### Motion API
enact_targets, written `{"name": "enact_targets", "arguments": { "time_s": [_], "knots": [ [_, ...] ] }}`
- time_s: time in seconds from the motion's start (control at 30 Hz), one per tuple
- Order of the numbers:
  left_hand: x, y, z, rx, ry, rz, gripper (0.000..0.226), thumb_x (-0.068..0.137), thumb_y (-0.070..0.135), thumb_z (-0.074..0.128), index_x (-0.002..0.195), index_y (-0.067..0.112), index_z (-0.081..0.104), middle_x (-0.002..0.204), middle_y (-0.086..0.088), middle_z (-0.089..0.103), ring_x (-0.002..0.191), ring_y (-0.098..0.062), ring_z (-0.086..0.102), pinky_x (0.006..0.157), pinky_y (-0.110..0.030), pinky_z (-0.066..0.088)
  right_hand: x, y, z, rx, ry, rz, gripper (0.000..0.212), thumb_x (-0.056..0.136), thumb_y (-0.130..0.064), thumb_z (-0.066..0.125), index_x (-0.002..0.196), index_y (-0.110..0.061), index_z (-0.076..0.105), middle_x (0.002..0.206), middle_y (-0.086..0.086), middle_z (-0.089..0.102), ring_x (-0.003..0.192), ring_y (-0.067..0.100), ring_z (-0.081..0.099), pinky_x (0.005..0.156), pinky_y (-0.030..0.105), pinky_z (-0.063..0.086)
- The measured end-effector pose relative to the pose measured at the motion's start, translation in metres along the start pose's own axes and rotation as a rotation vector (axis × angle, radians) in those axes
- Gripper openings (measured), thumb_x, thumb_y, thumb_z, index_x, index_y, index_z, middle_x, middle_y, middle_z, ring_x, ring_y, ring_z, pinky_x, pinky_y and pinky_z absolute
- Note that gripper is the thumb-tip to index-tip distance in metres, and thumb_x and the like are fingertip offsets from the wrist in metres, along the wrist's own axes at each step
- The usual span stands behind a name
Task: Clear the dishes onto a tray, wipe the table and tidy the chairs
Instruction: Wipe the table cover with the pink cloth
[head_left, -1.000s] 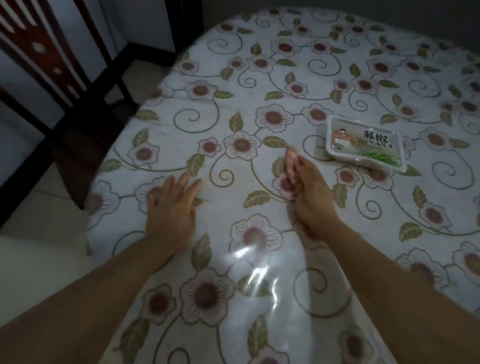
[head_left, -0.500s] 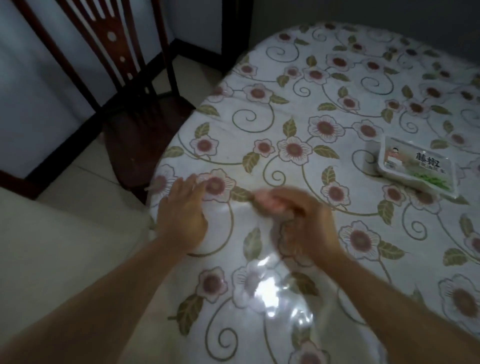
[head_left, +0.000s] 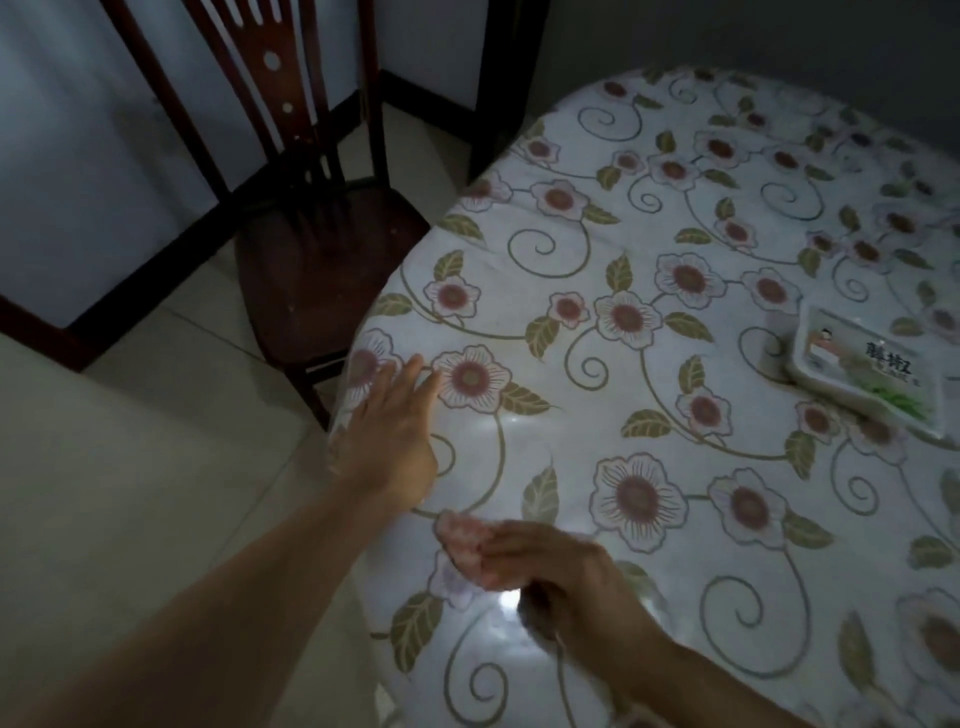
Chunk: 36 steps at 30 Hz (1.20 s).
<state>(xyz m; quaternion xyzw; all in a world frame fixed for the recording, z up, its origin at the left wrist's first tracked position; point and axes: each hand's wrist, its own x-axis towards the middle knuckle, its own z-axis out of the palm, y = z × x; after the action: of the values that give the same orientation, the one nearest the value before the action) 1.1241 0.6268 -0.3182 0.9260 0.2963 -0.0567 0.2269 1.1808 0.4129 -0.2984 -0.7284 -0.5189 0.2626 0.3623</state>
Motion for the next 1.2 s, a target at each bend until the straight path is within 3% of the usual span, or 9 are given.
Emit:
{"name": "enact_targets", "arguments": {
  "time_s": [0.13,0.2,0.37,0.7,0.8,0.93,1.03,1.13,1.2],
  "knots": [
    [-0.022,-0.004,-0.003,-0.047,0.186,0.024,0.068,0.075,-0.004,0.049,0.142,0.004,0.039,0.155,-0.017,0.026,0.145,-0.034,0.016,0.113,-0.050,0.029,0.070,0.011,-0.051,0.074,0.416,0.263,0.028,0.089,-0.006,0.050,0.106,-0.020,0.068,0.099,0.001,0.070,0.085,0.031,0.068,0.081,0.040,0.057],
    [-0.034,-0.008,0.000,-0.074,0.157,-0.042,0.070,0.085,-0.002,0.044,0.150,0.009,0.021,0.160,-0.009,0.007,0.148,-0.023,0.002,0.118,-0.038,0.015,0.121,0.028,-0.074,-0.081,0.508,0.294,0.040,0.089,-0.001,0.049,0.121,-0.019,0.062,0.109,0.001,0.066,0.096,0.024,0.066,0.088,0.031,0.054],
    [-0.039,-0.012,0.006,-0.088,0.101,-0.051,0.071,0.093,-0.001,0.035,0.152,0.015,-0.001,0.160,-0.001,-0.013,0.146,-0.014,-0.015,0.120,-0.027,-0.005,0.180,0.068,-0.051,-0.299,0.426,0.451,0.066,0.080,-0.002,0.050,0.142,-0.024,0.041,0.134,0.006,0.054,0.120,0.027,0.052,0.099,0.032,0.042],
    [-0.037,-0.024,0.021,-0.127,0.155,0.065,0.063,0.082,0.021,0.030,0.133,-0.015,0.042,0.143,-0.035,0.033,0.135,-0.052,0.026,0.111,-0.058,0.021,0.039,0.022,0.020,-0.103,-0.002,-0.206,0.037,0.086,0.004,0.047,0.111,-0.009,0.070,0.122,0.005,0.066,0.115,0.010,0.061,0.098,0.030,0.050],
    [-0.035,-0.025,0.021,-0.052,0.167,0.008,0.056,0.090,0.005,0.038,0.145,0.000,0.030,0.156,-0.018,0.018,0.146,-0.033,0.012,0.118,-0.038,0.010,-0.047,0.011,0.036,0.019,-0.148,-0.236,0.037,0.088,0.011,0.052,0.111,-0.012,0.070,0.123,0.002,0.066,0.117,0.008,0.060,0.100,0.033,0.048],
    [-0.033,-0.005,0.007,0.204,0.062,-0.159,0.062,0.092,0.007,0.038,0.150,0.019,0.018,0.161,0.001,0.004,0.148,-0.019,0.000,0.118,-0.046,0.015,-0.128,0.012,0.014,0.395,-0.319,-0.001,0.038,0.082,0.014,0.051,0.105,-0.010,0.070,0.118,0.017,0.063,0.111,0.022,0.062,0.098,0.025,0.044],
    [-0.058,0.034,0.004,0.246,0.115,-0.104,0.053,0.087,0.007,0.044,0.139,0.018,0.036,0.153,-0.001,0.024,0.143,-0.025,0.017,0.111,-0.047,0.027,-0.150,0.007,-0.029,0.467,-0.076,0.124,0.017,0.080,0.008,0.058,0.084,0.025,0.060,0.097,0.041,0.060,0.086,0.025,0.070,0.078,0.025,0.054],
    [-0.097,0.080,0.031,0.155,0.080,0.009,0.067,0.086,0.003,0.048,0.147,0.020,0.027,0.157,0.000,0.019,0.146,-0.021,0.013,0.116,-0.044,0.020,-0.130,0.035,-0.087,0.222,0.401,0.335,0.032,0.084,0.014,0.051,0.107,-0.002,0.065,0.095,0.009,0.069,0.085,0.012,0.069,0.076,0.019,0.052],
    [-0.116,0.101,0.051,0.107,0.033,-0.015,0.072,0.089,0.002,0.046,0.151,0.021,0.015,0.160,0.004,0.009,0.148,-0.016,0.003,0.119,-0.041,0.012,-0.100,0.071,-0.114,-0.088,0.466,0.400,0.051,0.085,0.007,0.049,0.127,-0.022,0.057,0.109,0.003,0.064,0.092,0.018,0.063,0.082,0.026,0.049]
  ]
}}
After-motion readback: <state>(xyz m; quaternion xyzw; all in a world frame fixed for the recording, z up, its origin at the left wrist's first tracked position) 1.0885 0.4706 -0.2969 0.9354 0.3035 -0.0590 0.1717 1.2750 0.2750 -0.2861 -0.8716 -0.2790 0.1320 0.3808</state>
